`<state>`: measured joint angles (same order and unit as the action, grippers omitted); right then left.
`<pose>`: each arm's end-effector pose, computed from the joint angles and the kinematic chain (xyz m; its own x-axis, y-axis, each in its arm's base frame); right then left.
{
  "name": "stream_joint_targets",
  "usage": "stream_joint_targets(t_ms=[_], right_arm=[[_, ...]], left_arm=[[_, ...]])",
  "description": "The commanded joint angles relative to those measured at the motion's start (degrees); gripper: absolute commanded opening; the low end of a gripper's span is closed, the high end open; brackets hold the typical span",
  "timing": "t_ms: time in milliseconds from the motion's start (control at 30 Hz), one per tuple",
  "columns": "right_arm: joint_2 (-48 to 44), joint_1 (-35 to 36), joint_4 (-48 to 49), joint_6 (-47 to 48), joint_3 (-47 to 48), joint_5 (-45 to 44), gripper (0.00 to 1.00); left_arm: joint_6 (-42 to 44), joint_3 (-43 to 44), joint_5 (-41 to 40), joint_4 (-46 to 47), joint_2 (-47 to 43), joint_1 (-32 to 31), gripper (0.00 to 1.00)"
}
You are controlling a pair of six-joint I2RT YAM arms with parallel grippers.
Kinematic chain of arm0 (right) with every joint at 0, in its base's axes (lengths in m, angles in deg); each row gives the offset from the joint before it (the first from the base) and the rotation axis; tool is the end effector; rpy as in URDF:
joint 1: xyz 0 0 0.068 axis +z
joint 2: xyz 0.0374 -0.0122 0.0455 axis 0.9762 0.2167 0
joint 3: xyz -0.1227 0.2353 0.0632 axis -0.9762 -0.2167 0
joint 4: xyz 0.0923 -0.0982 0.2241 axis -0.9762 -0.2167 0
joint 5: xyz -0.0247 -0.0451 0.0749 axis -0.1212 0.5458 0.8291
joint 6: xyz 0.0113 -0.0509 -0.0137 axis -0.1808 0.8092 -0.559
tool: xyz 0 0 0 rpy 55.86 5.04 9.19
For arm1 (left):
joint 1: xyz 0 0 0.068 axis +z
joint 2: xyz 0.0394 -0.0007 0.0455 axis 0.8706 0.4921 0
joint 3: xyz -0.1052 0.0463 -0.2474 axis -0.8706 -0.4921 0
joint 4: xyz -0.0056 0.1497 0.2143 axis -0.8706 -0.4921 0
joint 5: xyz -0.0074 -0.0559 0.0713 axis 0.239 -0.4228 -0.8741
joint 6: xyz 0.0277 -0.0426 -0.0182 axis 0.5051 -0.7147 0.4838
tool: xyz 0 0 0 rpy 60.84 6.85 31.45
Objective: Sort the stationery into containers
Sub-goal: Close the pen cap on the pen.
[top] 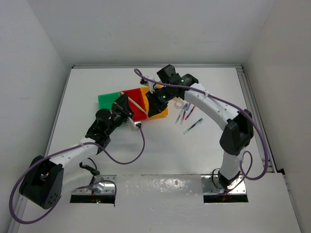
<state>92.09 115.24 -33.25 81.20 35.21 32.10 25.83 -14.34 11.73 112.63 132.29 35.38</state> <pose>0.3058 0.2608 0.3063 -0.6921 -0.4844 -0.5351 -0.7203 0.5116 0.4685 0.2127 -0.1044 0.2328 0.5202 0.7815 0.3444 -0.1142 -0.3360 0.9349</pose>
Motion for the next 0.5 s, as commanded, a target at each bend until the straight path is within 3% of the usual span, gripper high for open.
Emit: stream_joint_targets(t_ms=[0,467], right_arm=[[-2.5,0.4,0.4,1.1,0.3,0.4,0.0],[-2.7,0.5,0.3,1.4,-0.1,0.4,0.0]], left_arm=[[0.6,0.1,1.0,3.4,0.0,-0.4,0.0],[0.5,0.4,0.9,3.4,0.3,-0.5,0.0]])
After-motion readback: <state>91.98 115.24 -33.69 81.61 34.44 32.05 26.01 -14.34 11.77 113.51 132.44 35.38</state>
